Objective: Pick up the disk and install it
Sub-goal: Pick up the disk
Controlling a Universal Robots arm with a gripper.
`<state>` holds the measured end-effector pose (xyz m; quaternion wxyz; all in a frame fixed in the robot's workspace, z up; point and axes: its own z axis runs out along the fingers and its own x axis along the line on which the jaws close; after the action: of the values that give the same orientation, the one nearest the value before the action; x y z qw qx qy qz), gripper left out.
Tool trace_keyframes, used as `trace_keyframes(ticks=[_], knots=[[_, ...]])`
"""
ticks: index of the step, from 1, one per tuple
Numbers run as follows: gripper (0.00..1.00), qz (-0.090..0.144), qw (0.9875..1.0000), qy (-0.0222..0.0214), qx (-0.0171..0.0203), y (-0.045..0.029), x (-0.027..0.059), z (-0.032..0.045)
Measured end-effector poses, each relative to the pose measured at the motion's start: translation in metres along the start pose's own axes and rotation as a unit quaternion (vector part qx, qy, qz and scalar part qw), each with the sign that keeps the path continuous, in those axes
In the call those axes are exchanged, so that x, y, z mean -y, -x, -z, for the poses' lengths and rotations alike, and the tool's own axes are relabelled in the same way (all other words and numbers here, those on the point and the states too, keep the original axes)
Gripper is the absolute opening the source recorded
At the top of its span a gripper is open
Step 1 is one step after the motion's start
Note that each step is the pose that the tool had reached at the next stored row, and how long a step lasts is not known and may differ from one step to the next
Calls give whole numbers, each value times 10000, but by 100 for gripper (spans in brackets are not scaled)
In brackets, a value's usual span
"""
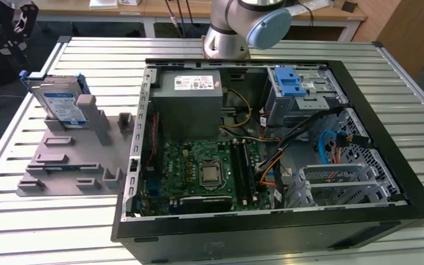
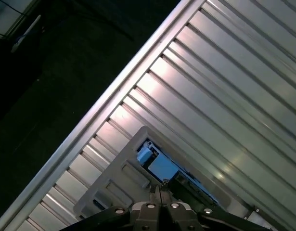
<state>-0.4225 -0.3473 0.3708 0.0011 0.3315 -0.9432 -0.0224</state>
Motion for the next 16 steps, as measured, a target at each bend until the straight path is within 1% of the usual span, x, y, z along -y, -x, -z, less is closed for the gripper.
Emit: trace_keyframes(ticks=[4, 6, 8, 10, 12, 16], knots=[[11, 271, 9996, 3, -12, 0, 0, -2], [11, 452, 9990, 6, -20, 0, 0, -3], [11, 630, 9980, 8, -27, 0, 0, -4], [11, 809, 9967, 10, -35, 0, 0, -6], [11, 994, 9950, 12, -42, 0, 1, -8], [11, 1339, 9910, 15, -56, 0, 1, -12]])
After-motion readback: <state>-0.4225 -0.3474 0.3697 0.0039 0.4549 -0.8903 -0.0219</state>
